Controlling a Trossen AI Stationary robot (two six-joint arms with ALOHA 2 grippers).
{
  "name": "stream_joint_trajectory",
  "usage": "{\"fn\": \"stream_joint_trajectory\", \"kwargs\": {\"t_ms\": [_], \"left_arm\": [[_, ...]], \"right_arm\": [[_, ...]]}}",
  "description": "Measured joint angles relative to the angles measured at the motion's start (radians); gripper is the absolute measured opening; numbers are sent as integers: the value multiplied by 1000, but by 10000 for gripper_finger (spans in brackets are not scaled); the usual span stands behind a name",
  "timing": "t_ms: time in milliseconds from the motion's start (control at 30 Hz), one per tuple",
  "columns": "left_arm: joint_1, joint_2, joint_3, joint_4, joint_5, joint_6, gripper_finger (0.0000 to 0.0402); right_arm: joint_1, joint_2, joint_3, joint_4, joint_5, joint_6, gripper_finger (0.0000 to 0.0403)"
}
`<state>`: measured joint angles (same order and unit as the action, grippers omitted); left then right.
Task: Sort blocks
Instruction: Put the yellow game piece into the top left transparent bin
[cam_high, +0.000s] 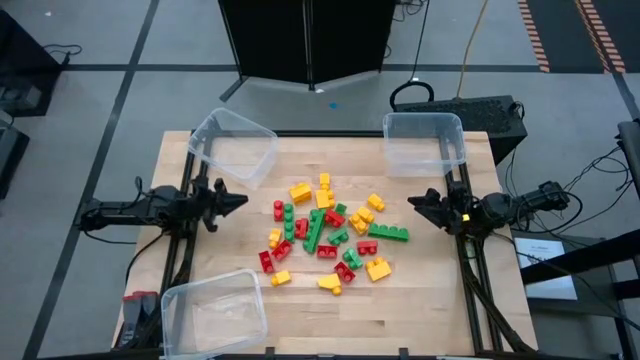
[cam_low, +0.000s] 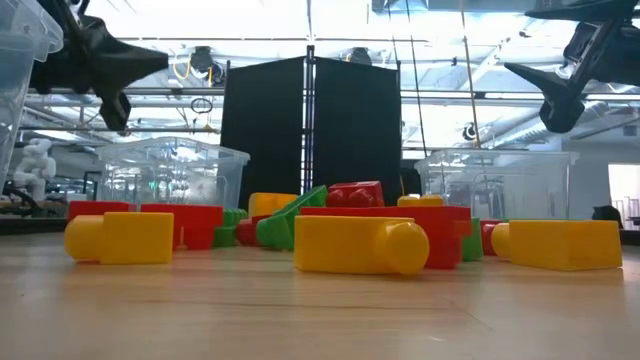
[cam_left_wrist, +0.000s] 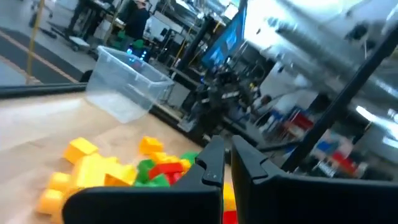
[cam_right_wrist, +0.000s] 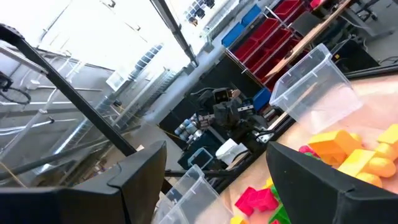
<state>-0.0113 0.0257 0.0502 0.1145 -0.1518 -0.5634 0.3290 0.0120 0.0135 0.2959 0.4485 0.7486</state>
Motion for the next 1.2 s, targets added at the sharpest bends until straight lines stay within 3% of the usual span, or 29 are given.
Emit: {"fn": "stream_joint_trajectory", "kwargs": {"t_ms": [200,467,667,800,1033,1133,1200], "left_arm": [[4,0,0,109,-134,-5,0],[4,0,0,238,-164,22,0],[-12,51,84,288,14,-53,0],[-48,210,250,286,23,13,0],[-104,685,705,199,84,318,0],[-115,881,923,16,97,429,0],[-110,1005,1059,-168,39,465,0]], "right_arm": [[0,0,0,44,23,0,272],[0,0,0,114,23,-24,272],[0,0,1,151,17,-39,272],[0,0,1,151,-10,-51,272],[0,0,2,150,-28,-105,272],[0,0,2,148,-50,-108,272],[0,0,2,148,-65,-107,272]]}}
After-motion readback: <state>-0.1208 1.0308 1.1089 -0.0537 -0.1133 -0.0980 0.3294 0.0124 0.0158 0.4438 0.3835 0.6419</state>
